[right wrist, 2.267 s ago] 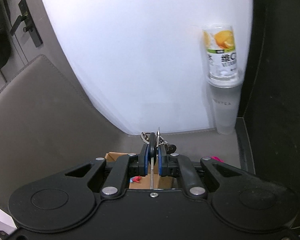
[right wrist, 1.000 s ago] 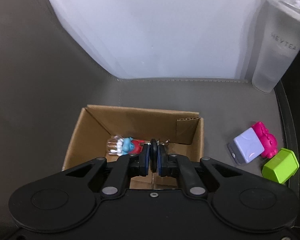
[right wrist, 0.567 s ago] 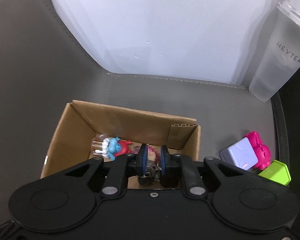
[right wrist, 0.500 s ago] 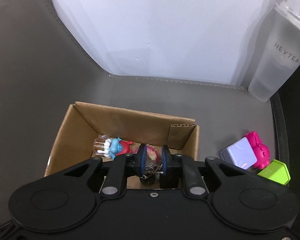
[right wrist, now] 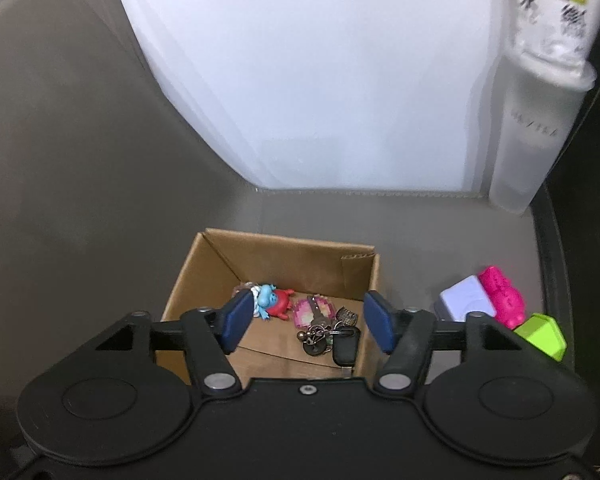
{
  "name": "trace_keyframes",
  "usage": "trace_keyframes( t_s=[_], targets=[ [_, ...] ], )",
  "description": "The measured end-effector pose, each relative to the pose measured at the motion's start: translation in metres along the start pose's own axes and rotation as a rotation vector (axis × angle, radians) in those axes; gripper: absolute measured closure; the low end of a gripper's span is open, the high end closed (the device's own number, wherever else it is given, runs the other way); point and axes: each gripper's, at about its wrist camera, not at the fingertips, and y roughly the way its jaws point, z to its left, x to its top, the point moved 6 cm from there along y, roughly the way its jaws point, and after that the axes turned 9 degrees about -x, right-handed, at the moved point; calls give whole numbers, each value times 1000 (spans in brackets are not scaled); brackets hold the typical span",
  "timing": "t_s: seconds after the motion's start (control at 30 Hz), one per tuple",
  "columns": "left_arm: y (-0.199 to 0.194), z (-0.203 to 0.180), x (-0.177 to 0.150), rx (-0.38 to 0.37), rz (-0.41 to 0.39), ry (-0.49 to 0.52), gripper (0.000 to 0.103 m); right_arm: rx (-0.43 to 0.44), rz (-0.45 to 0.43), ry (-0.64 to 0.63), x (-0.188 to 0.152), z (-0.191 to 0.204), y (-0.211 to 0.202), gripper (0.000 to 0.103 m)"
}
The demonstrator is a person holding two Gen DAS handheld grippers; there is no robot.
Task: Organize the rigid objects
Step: 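Lower the keys into the box and open the right gripper, then move the right tool over to the white charger plug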
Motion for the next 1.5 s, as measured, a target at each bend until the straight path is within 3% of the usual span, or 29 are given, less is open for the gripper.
trace_keyframes(
  t_s=[0.23,0.5,0.83,1.27,1.5],
  targets=[
    [1,0,0,5,-3,-11,90,32,-56,45,5,-20,-34,14],
    [1,0,-1,6,-5,-12,90,44,-84,58,7,-35,-56,4],
    [0,-1,0,5,-1,-7,90,73,-78,49,-3,-47,-81,0],
    [1,-1,-1,5,-1,-3,90,20,57,64,-50,-86,-86,0],
    [1,-1,-1,4,-1,-3,90,-15,71,72,-67,-95,-83,3]
  ],
)
